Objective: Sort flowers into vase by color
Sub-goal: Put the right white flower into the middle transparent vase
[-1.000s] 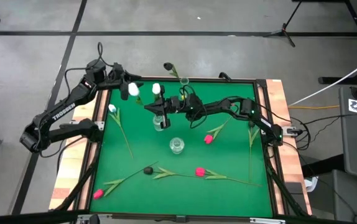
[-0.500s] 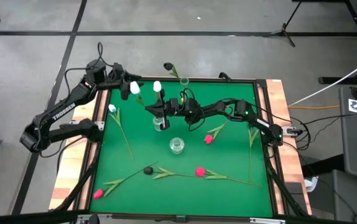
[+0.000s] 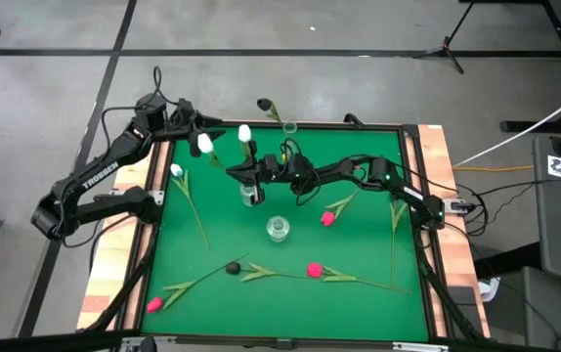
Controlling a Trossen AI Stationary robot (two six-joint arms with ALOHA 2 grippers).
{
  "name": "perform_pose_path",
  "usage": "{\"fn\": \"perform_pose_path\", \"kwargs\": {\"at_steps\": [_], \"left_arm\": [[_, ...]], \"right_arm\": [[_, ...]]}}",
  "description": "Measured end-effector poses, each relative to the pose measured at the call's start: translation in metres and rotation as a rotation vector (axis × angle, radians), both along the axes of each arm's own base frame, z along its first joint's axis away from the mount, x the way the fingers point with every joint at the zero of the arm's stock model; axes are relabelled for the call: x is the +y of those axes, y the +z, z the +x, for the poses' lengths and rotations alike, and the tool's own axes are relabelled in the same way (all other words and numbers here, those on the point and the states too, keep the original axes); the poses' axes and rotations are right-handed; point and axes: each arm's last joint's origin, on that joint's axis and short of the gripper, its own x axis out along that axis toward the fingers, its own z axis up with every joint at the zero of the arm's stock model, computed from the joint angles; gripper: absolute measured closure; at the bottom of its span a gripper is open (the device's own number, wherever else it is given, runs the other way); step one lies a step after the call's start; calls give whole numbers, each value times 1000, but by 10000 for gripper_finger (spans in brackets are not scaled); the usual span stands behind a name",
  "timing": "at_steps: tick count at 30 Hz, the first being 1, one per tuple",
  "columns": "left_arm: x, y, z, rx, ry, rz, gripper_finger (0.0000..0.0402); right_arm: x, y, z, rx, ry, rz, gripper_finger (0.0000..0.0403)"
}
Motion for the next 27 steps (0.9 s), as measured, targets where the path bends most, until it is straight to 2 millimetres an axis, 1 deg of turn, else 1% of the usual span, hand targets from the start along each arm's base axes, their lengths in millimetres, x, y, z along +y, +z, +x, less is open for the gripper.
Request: {"fn": "perform_pose_path", "kwargs": {"at_steps": [5,9,19,23,27], "left_arm": [[0,0,0,-8,5,-23,153],[0,0,0,-12,8,-35,153],[0,1,0,-21,9,-37,153],[0,1,0,-22,10,-36,153],[0,1,0,-22,9,-37,153]], "right_arm": [[0,-1,1,16,12,2,350],[-5,-1,0,26,30,18,325],[-14,-3,-4,99,234,36,264],[-20,-3,-7,142,312,55,252],[-24,0,-9,169,369,52,252]]}}
